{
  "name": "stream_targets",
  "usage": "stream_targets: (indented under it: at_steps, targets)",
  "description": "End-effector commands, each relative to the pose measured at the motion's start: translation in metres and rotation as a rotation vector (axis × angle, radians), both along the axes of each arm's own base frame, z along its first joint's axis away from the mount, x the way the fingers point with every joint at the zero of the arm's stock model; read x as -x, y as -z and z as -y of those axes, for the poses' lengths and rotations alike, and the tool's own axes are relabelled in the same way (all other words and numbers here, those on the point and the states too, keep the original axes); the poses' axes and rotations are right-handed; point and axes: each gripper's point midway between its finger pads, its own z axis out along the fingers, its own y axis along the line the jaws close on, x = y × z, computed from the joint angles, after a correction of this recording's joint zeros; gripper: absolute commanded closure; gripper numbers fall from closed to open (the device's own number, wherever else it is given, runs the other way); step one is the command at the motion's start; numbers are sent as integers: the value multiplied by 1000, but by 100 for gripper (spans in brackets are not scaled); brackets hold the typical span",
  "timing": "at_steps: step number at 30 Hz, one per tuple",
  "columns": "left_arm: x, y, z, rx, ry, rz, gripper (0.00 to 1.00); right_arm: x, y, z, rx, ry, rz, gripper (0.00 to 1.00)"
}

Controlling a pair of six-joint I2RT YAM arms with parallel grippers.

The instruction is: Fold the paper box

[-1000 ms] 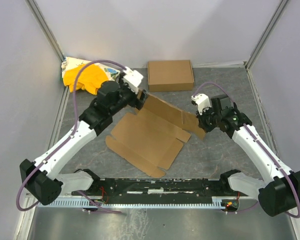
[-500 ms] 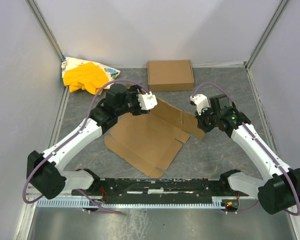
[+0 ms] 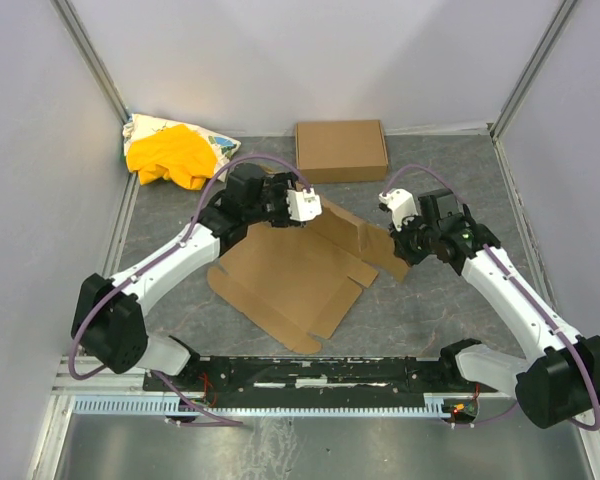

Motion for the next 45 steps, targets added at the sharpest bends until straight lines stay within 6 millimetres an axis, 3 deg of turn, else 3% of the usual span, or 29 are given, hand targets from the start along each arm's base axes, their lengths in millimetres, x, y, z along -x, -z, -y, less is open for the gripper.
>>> stream_targets:
  at_steps: [1, 6, 14, 21, 25, 29, 36, 37, 38, 41, 45]
  targets:
    - [-16, -40, 14, 67, 31, 149, 26, -7, -13, -8, -24, -37, 48, 98]
    - [-29, -45, 10, 76, -23, 216, 38, -7, -14, -10, -30, -41, 48, 98]
    - [-27, -38, 13, 84, -51, 104, 96, -10, -19, -6, -35, 16, 59, 94]
    - [-21, -48, 13, 135, -133, -1, 97, -18, -31, 0, -67, 135, 107, 78]
    - [-16, -61, 18, 179, -199, -83, 97, -24, -38, 17, -51, 314, 108, 73]
    - [3, -64, 28, 119, -198, -137, 97, -18, -40, 36, -11, 475, 46, 69]
    - [43, -55, 36, -28, -110, -183, 97, 13, -43, 46, -25, 627, -79, 66]
    - [47, -56, 38, -42, -97, -190, 97, 18, -41, 44, -44, 637, -93, 62]
    - [50, -56, 39, -54, -87, -199, 97, 24, -41, 43, -65, 645, -101, 43]
    - [55, -60, 45, -78, -62, -213, 97, 38, -33, 42, -137, 689, -109, 26]
    - [61, -68, 58, -98, -23, -242, 97, 42, -22, 36, -246, 730, -93, 24]
